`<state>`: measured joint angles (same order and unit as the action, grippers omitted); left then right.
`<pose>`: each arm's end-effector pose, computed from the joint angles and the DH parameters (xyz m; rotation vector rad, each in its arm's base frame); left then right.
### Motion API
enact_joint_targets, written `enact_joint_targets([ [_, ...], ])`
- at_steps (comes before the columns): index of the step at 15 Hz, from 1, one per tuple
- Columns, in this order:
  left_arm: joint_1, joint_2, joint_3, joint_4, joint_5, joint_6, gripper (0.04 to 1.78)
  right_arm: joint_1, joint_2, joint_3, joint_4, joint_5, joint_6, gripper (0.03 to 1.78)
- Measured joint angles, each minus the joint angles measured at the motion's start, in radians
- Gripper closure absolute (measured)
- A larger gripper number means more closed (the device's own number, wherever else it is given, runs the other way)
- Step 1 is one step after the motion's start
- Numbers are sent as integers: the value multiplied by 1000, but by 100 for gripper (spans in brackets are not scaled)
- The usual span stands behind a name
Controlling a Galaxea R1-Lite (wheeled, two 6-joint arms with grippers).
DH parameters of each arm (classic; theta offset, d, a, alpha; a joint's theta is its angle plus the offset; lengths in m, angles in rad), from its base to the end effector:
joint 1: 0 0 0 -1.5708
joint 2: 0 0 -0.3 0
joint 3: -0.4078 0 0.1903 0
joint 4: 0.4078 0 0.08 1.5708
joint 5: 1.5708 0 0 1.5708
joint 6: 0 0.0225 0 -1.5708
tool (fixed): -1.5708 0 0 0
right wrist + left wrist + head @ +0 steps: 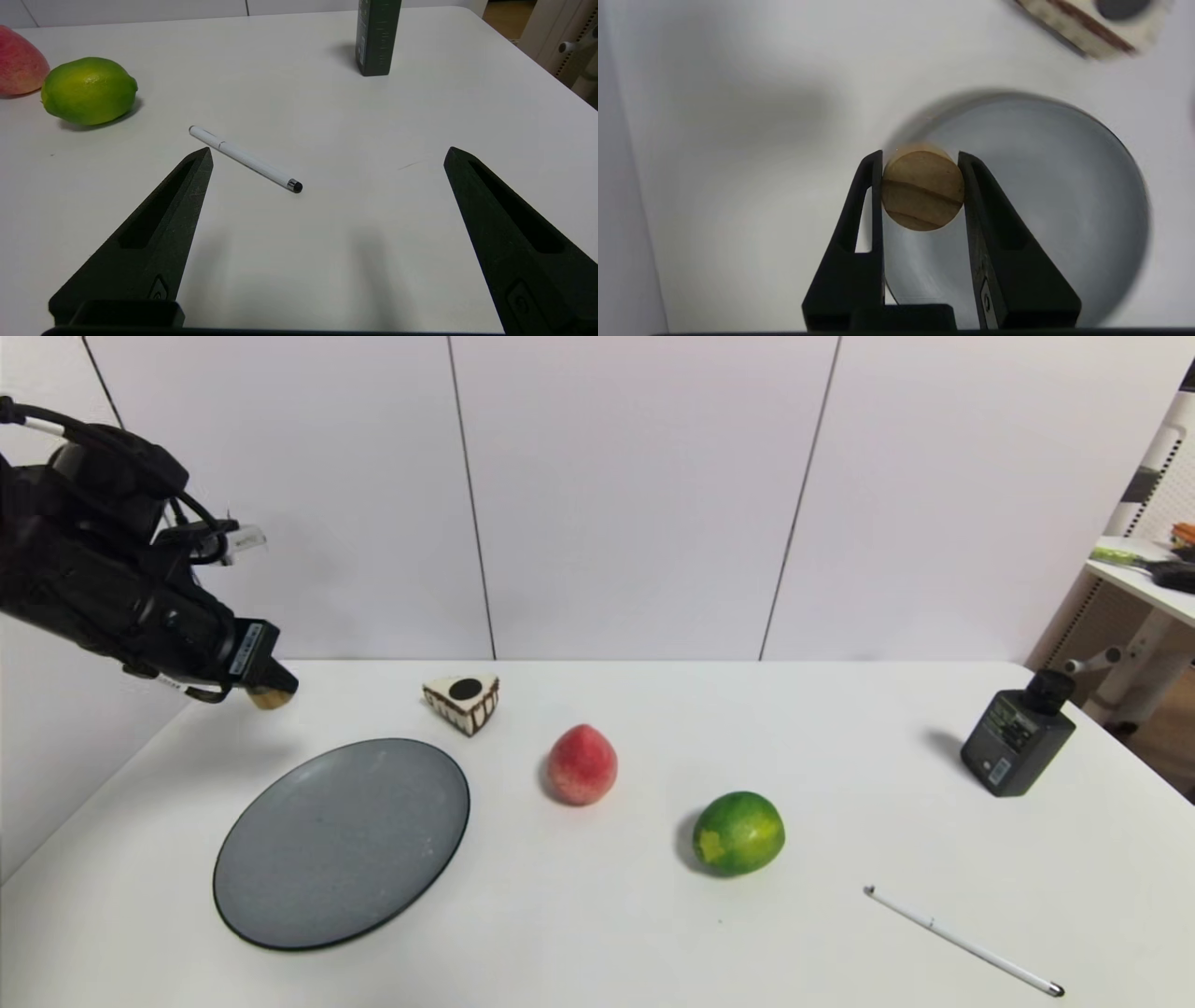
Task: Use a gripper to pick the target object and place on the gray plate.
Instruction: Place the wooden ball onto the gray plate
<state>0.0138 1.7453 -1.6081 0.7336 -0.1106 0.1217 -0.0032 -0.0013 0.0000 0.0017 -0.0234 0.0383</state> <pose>0.3014 0.0017 0.2680 0.0597 0.8623 -0.1433 -0.0229 -0.0005 0.0753 0.0383 -0.0001 -0.0266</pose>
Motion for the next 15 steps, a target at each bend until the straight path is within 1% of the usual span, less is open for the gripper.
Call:
enact_joint_targets([
  [1, -37, -36, 49, 6, -19, 0, 131, 0, 0, 0, 0, 0, 0, 10],
  [4, -172, -91, 190, 1, -29, -6, 131, 0, 0, 0, 0, 0, 0, 10],
  [7, -256, -97, 330, -76, -28, -6, 131, 0, 0, 0, 0, 0, 0, 10],
  [10, -296, -67, 469, -220, -22, -3, 131, 0, 0, 0, 0, 0, 0, 10],
  [12, -298, -50, 500, -242, 16, -5, 131, 0, 0, 0, 0, -1, 0, 10],
  [15, -287, -34, 505, -247, 108, -5, 131, 0, 0, 0, 0, -1, 0, 10],
])
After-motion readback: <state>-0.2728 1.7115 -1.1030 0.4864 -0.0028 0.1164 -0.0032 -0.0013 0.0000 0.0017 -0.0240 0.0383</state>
